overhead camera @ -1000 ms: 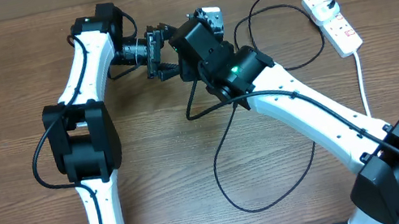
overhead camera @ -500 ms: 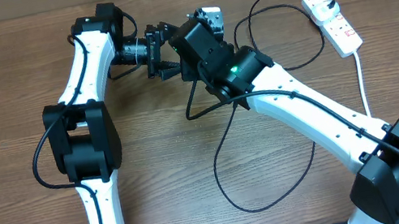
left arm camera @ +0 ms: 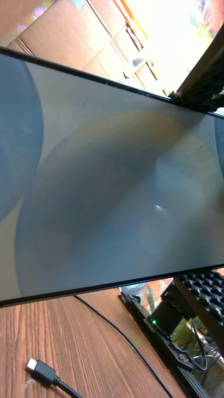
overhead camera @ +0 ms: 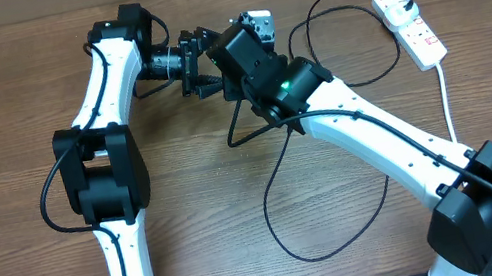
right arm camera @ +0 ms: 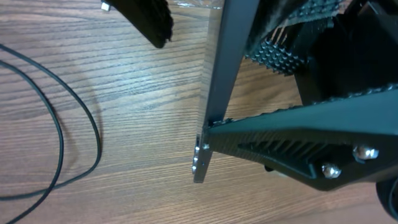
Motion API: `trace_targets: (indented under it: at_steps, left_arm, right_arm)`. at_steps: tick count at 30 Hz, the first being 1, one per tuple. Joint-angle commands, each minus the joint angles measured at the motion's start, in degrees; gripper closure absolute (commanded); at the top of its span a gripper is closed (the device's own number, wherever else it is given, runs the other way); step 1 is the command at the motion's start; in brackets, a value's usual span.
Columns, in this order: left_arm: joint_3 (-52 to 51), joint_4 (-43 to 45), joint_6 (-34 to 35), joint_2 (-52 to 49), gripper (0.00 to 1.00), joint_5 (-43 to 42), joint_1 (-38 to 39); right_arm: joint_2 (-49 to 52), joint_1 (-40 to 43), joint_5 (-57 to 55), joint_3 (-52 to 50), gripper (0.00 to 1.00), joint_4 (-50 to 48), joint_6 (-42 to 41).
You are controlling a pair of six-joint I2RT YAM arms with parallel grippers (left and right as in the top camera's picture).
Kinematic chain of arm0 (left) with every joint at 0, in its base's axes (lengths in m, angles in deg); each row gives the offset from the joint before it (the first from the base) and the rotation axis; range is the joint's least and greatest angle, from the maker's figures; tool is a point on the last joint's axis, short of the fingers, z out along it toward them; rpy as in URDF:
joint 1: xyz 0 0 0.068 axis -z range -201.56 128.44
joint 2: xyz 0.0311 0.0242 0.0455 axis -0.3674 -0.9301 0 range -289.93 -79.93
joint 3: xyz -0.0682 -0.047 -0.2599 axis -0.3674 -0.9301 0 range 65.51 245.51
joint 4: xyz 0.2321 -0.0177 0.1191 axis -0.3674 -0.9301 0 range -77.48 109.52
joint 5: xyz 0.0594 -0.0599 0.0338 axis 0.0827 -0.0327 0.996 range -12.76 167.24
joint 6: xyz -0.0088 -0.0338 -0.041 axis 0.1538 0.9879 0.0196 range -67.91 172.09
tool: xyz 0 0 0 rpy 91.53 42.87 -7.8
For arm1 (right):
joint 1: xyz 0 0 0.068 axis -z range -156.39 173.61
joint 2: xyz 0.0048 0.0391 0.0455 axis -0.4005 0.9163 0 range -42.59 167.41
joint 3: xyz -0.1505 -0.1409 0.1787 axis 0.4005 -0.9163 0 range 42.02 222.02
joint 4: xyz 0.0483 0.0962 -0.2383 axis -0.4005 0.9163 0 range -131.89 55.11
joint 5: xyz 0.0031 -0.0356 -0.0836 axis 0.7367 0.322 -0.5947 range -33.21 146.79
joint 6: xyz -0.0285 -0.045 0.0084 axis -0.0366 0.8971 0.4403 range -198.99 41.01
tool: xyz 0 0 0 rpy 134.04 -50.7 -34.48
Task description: Plug charger to phone and switch on socket
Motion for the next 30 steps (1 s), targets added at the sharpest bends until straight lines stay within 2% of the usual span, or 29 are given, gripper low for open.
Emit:
trace_targets:
  at_steps: [1, 18, 26, 30]
  left_arm:
    - [1.51, 0.02, 0.68, -0.13, 0.32, -0.81, 0.39]
    - [1.51, 0.04, 2.78, -0.13, 0.31, 1.14, 0.50]
    - [1.51, 0.04, 2.75, -0.13, 0.32, 1.51, 0.79]
    - [1.51, 0.04, 2.78, -0.13, 0.32, 1.51, 0.81]
  right_arm:
    - [0.66, 0.07, -0.92, 1.05, 0.64, -0.61, 0.22]
    - [0.72, 0.07, -0.92, 1.05, 0.73, -1.81, 0.22]
    - [1.46, 0.07, -0.92, 1.05, 0.74, -1.79, 0.22]
    - [1.46, 0.07, -0.92, 1.05, 0.78, -1.86, 0.20]
